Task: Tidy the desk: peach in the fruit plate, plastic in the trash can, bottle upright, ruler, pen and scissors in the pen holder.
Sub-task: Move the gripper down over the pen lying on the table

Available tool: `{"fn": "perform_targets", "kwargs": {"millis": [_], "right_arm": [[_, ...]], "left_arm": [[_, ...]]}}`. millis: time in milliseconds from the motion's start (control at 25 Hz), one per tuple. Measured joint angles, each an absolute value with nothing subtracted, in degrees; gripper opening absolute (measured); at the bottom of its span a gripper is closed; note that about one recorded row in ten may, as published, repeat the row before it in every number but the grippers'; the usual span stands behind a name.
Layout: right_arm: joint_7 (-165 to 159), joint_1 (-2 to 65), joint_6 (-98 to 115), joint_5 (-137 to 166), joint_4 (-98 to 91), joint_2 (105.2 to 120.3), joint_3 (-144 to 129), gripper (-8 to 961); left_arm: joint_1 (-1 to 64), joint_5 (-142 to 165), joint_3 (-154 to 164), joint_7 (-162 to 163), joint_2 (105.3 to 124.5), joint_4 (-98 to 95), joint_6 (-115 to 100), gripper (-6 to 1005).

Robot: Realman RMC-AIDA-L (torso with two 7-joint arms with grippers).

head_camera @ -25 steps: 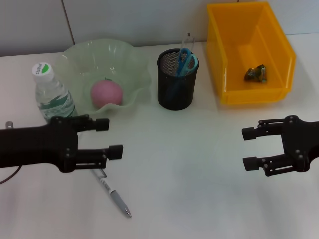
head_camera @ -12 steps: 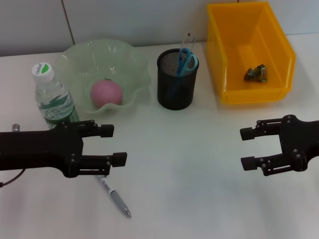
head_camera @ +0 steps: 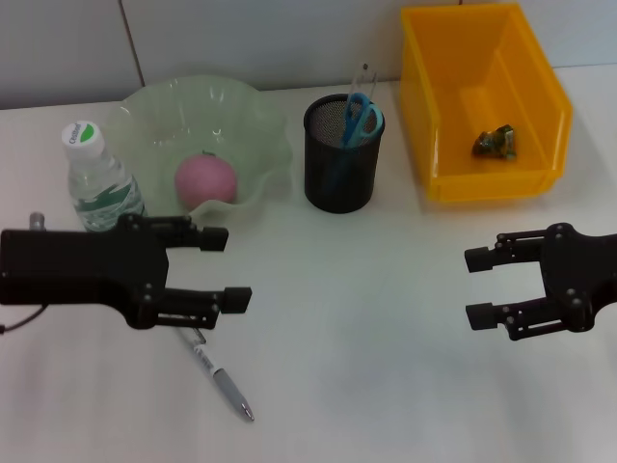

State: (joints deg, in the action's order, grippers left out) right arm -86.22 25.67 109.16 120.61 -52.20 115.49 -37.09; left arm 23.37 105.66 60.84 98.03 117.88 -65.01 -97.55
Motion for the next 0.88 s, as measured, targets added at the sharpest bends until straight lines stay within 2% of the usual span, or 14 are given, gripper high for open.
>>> {"fn": "perform_targets", "kwargs": {"millis": [880], "right_arm": [[-86.31, 25.67, 109.16, 120.59, -52.54, 115.61, -36.77, 768]], "left_arm": [[28.18, 106.15, 60.94, 97.67, 118.08, -68.46, -98.52, 814]]}}
